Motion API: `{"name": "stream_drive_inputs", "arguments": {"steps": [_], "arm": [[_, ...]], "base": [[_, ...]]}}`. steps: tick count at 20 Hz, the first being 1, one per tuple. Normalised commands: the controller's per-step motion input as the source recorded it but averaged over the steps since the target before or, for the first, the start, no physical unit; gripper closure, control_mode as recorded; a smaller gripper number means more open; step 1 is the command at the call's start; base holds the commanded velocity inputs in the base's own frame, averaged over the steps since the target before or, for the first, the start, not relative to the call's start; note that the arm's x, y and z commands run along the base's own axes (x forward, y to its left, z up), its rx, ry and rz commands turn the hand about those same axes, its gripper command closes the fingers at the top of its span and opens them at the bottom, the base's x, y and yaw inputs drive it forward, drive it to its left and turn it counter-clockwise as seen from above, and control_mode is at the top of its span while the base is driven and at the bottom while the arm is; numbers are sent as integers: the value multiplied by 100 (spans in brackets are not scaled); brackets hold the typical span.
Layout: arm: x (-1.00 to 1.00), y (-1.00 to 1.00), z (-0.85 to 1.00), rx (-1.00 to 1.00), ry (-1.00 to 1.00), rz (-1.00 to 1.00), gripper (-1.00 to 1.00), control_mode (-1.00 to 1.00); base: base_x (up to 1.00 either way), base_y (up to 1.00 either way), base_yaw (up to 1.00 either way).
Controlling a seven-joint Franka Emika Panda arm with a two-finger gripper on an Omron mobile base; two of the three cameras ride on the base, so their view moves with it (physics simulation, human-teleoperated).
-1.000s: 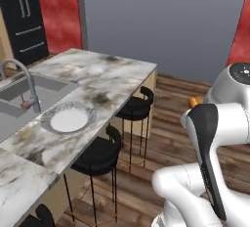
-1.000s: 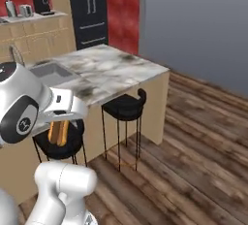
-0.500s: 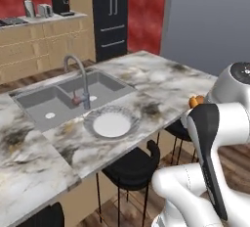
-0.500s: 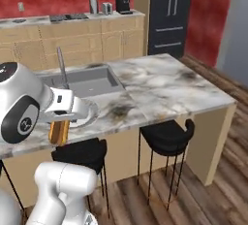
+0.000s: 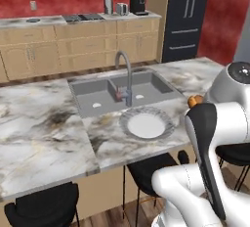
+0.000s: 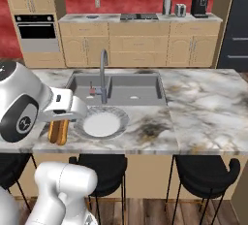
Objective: Move the hot dog bun to the plate on the dining table and place the condiment next to that plate. Then navigate to the fridge and take the sausage and place it on the plate as well.
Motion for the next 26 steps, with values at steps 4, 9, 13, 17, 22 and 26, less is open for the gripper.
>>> {"name": "stream_drive_inputs", "arguments": {"steps": [4, 9, 13, 17, 22, 26], "arm": [[25, -5, -7, 2, 2, 11, 100, -100], [100, -10, -37, 6, 14, 28, 100, -100], [99, 3, -56, 0, 18, 11, 100, -100], [84, 18, -55, -7, 13, 1, 100, -100], [36, 2, -49, -8, 9, 0, 100, -100], [35, 0, -46, -3, 10, 0, 100, -100]], "base": [[70, -14, 40], [0, 0, 0], [0, 0, 0], [0, 0, 0], [0, 0, 0], [0, 0, 0]]}}
